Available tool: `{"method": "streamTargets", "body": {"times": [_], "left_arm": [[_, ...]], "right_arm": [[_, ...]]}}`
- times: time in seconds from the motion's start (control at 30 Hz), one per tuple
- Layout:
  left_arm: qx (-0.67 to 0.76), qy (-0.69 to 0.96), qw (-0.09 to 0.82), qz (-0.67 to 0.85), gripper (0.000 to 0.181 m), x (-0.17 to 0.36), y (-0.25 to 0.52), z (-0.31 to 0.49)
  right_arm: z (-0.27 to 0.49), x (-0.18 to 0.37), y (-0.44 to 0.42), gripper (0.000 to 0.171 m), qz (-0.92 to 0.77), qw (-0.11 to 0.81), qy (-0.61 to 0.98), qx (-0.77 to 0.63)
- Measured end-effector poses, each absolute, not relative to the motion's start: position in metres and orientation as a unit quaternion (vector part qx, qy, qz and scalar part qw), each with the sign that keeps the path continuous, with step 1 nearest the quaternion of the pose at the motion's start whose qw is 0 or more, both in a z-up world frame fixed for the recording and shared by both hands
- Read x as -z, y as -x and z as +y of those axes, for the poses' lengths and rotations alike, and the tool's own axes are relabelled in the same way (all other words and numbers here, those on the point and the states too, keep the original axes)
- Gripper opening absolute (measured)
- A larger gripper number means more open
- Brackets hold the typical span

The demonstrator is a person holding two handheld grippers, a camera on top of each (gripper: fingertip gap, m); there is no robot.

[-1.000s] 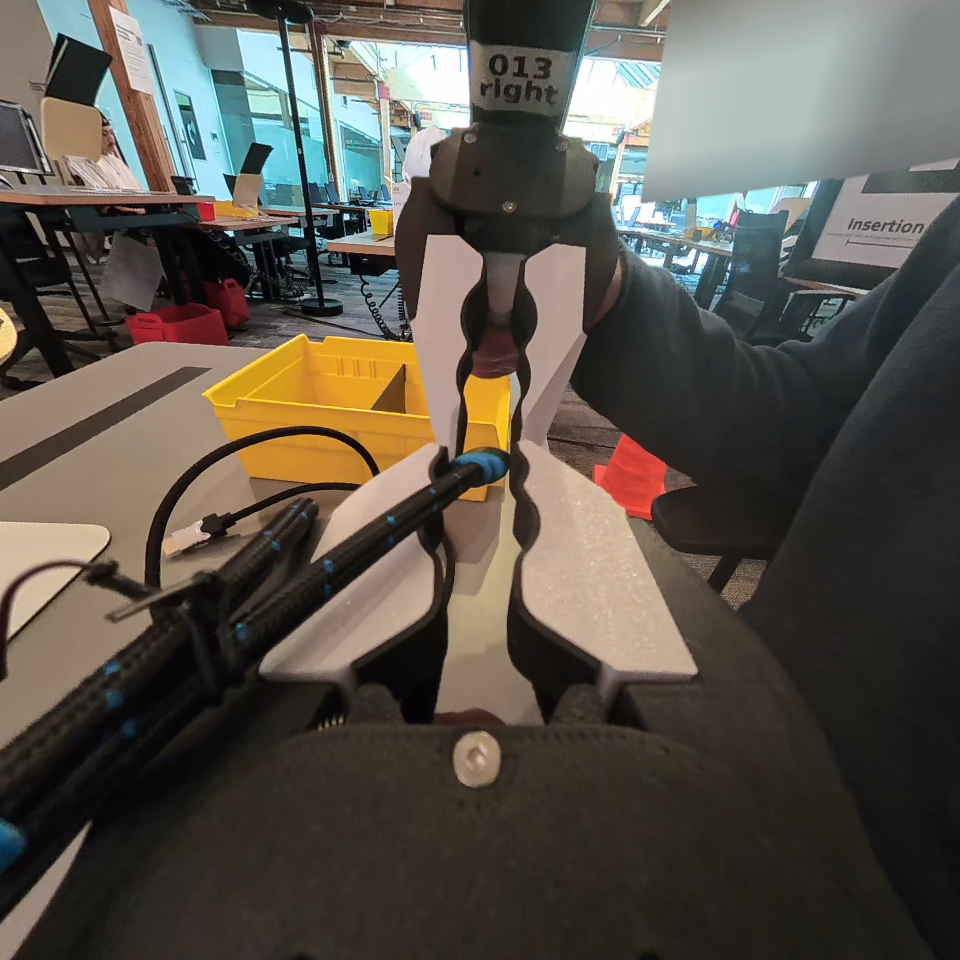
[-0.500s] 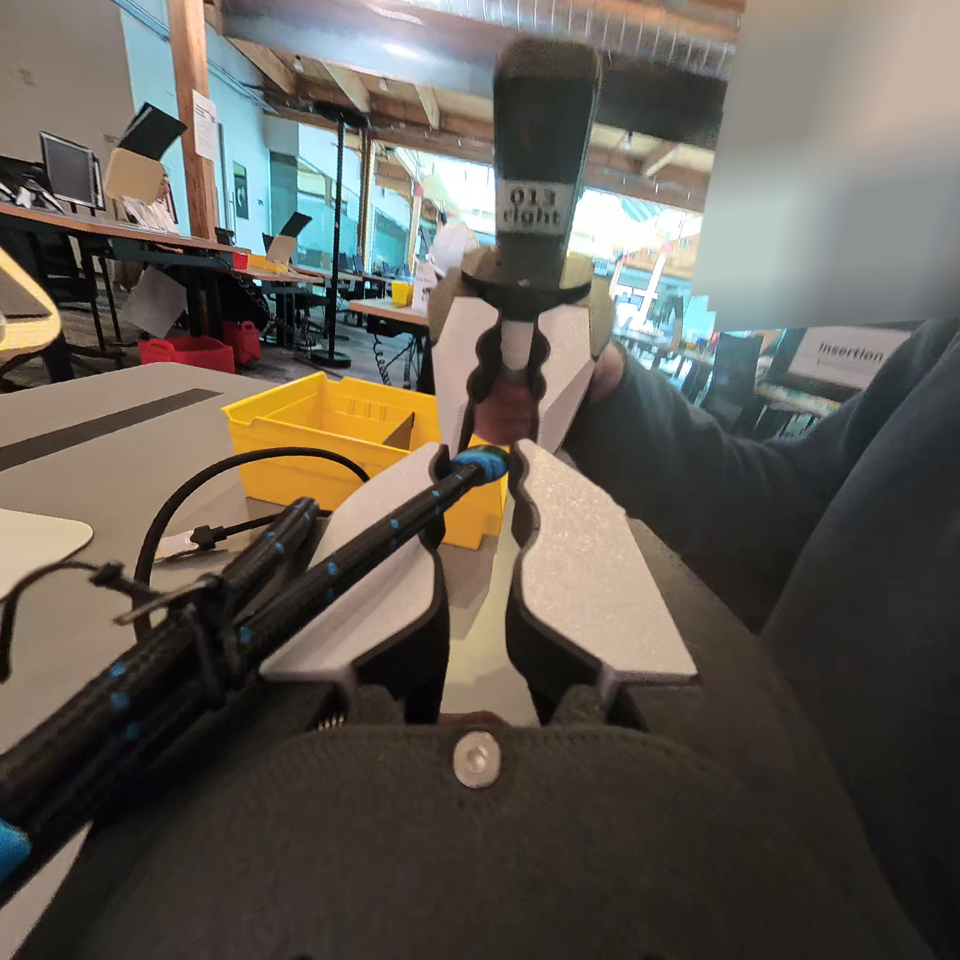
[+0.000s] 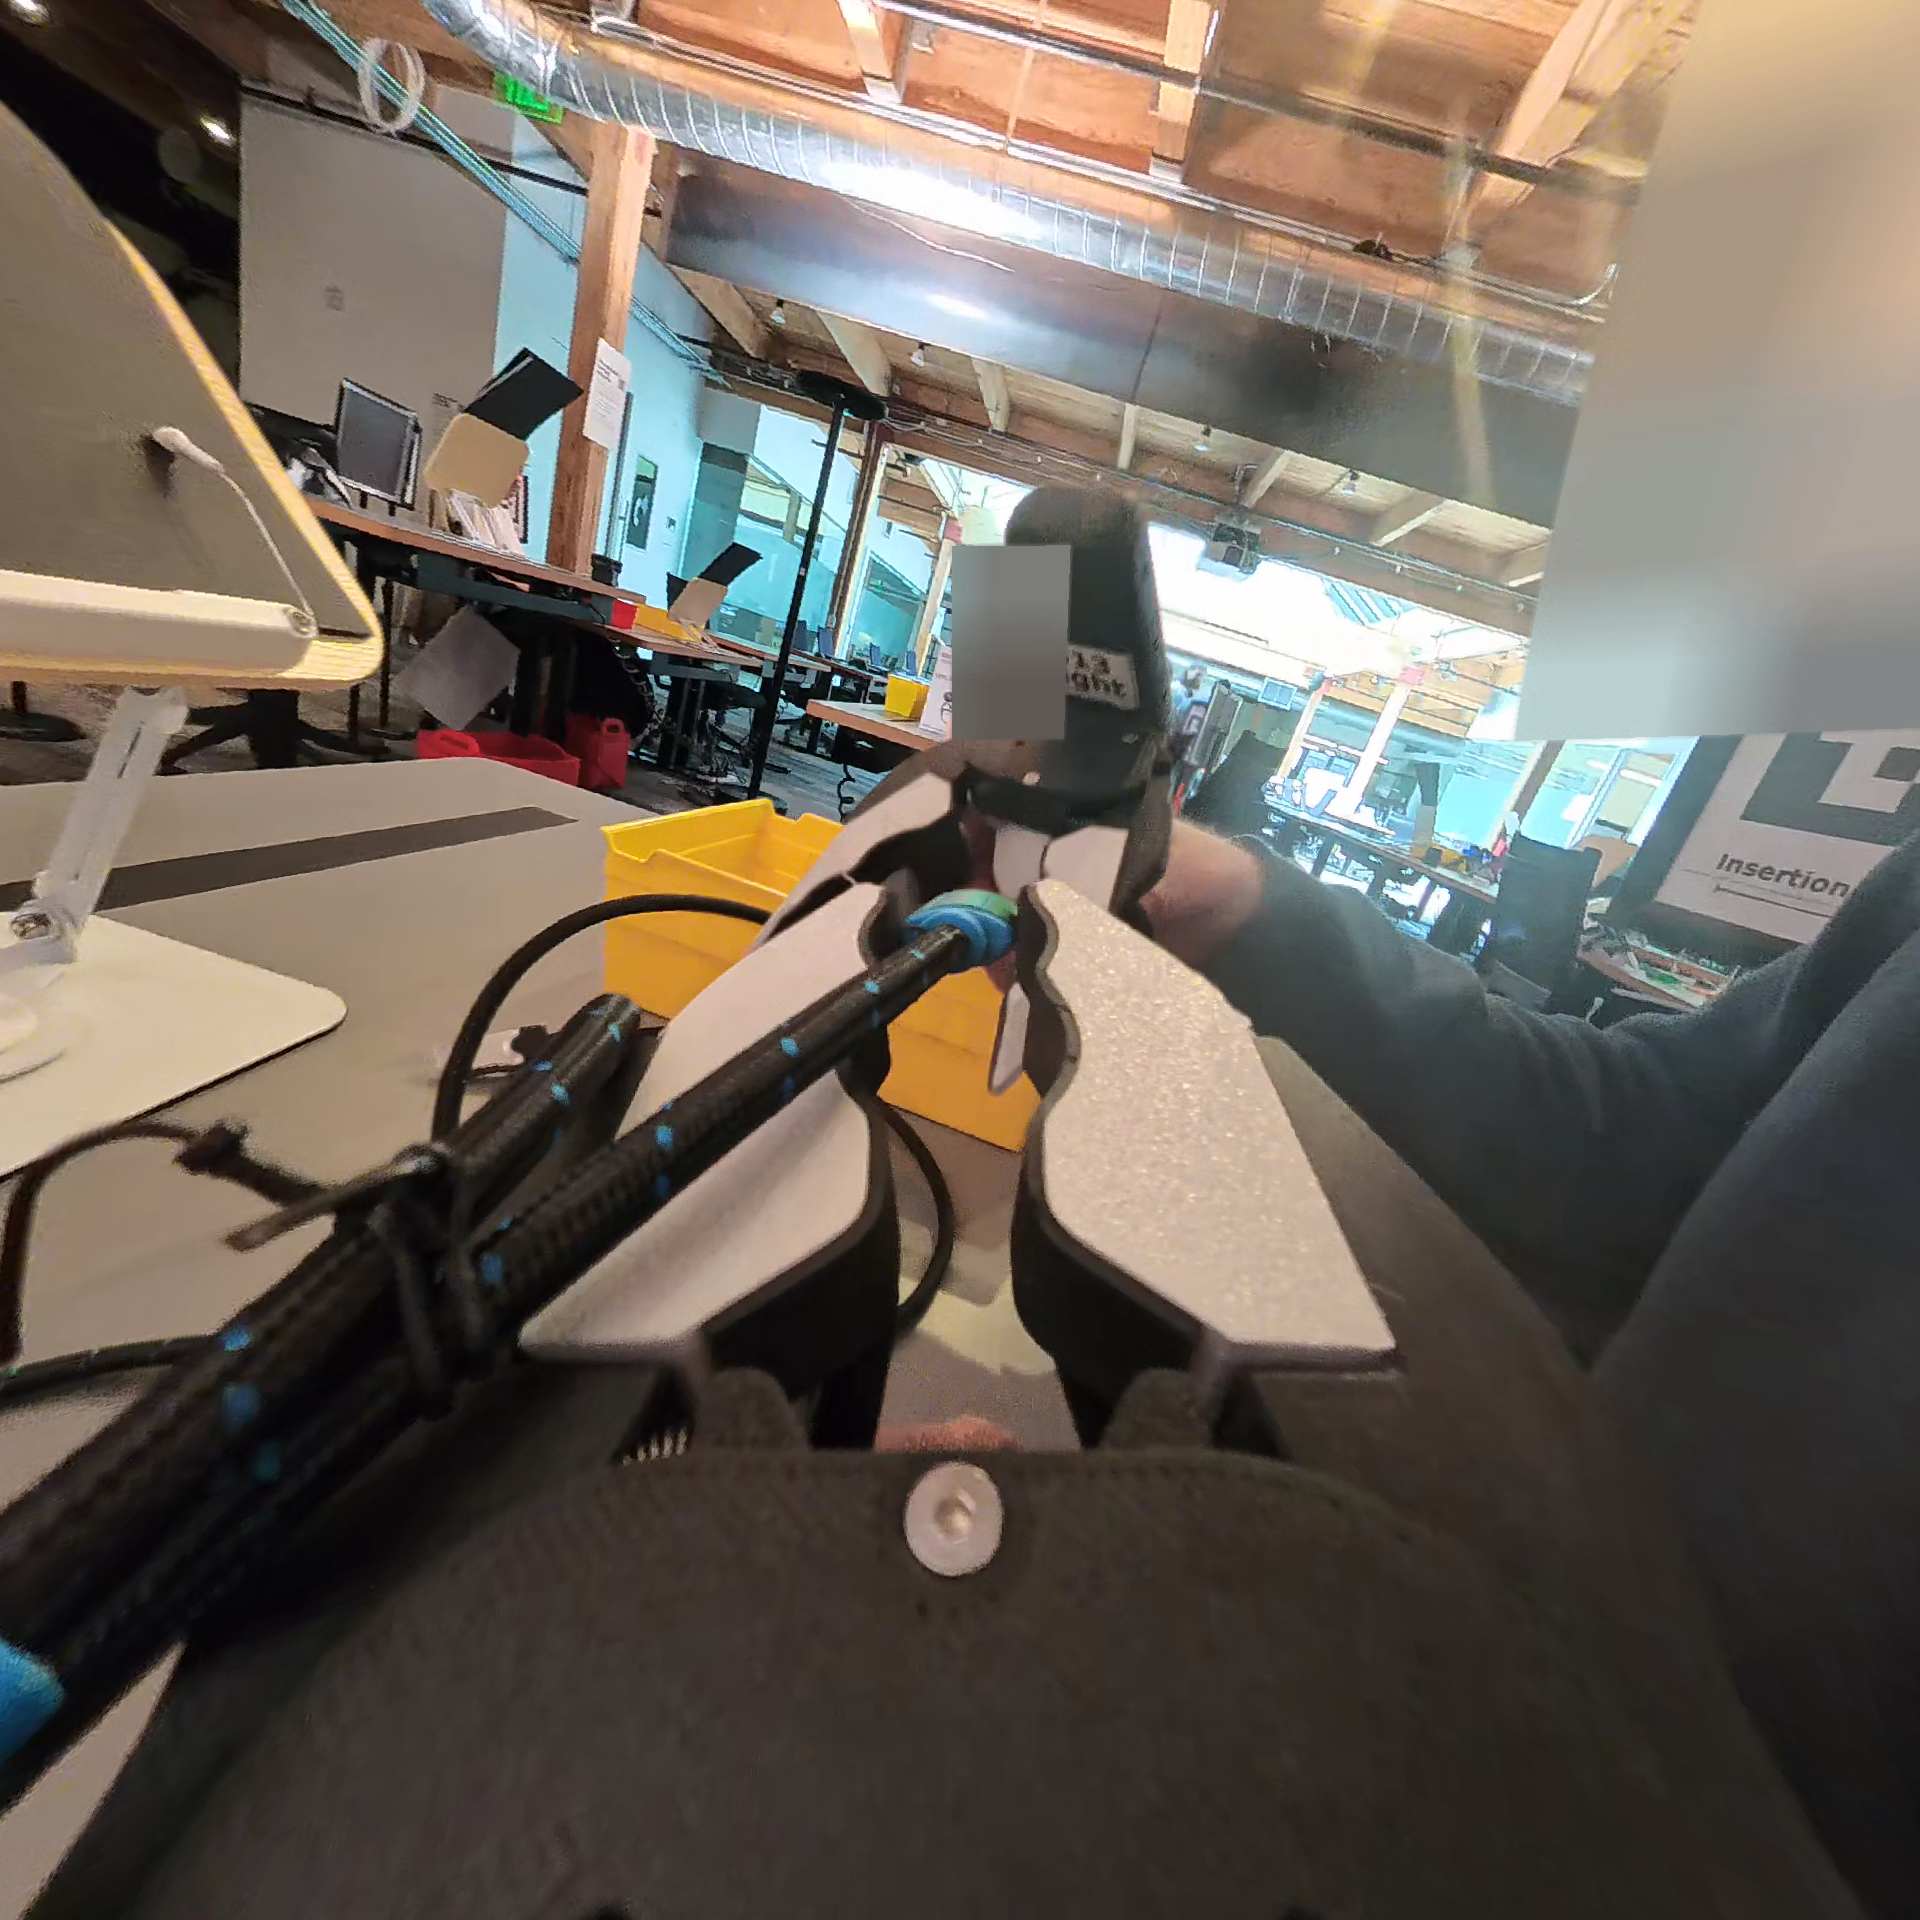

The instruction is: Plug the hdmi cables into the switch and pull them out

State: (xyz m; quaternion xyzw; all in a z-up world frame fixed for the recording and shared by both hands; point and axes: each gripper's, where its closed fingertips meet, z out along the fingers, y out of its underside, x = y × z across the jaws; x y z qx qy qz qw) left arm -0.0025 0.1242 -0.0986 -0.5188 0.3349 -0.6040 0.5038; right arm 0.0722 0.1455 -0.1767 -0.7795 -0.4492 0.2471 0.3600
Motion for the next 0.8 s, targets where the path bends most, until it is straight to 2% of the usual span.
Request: {"method": "streamTargets", "body": {"times": [0.3, 0.43, 0.47, 0.5, 0.73, 0.8], "left_arm": [[0.591, 0.531, 0.507, 0.334, 0.021, 0.112, 0.008, 0.130], [0.589, 0.533, 0.506, 0.336, 0.021, 0.117, 0.008, 0.130], [0.591, 0.533, 0.505, 0.334, 0.021, 0.118, 0.008, 0.130], [0.593, 0.532, 0.505, 0.333, 0.021, 0.119, 0.009, 0.130], [0.594, 0.536, 0.506, 0.322, 0.021, 0.124, 0.015, 0.138], [0.592, 0.537, 0.507, 0.323, 0.021, 0.125, 0.016, 0.139]], "right_arm": [[0.167, 0.270, -0.068, 0.113, -0.489, 0.255, 0.822, -0.145], [0.175, 0.300, -0.068, 0.099, -0.472, 0.220, 0.841, -0.143], [0.179, 0.301, -0.068, 0.088, -0.470, 0.231, 0.841, -0.136], [0.180, 0.300, -0.069, 0.085, -0.469, 0.233, 0.841, -0.136], [0.173, 0.287, -0.068, 0.084, -0.445, 0.222, 0.844, -0.202], [0.169, 0.282, -0.075, 0.084, -0.454, 0.209, 0.846, -0.185]]}}
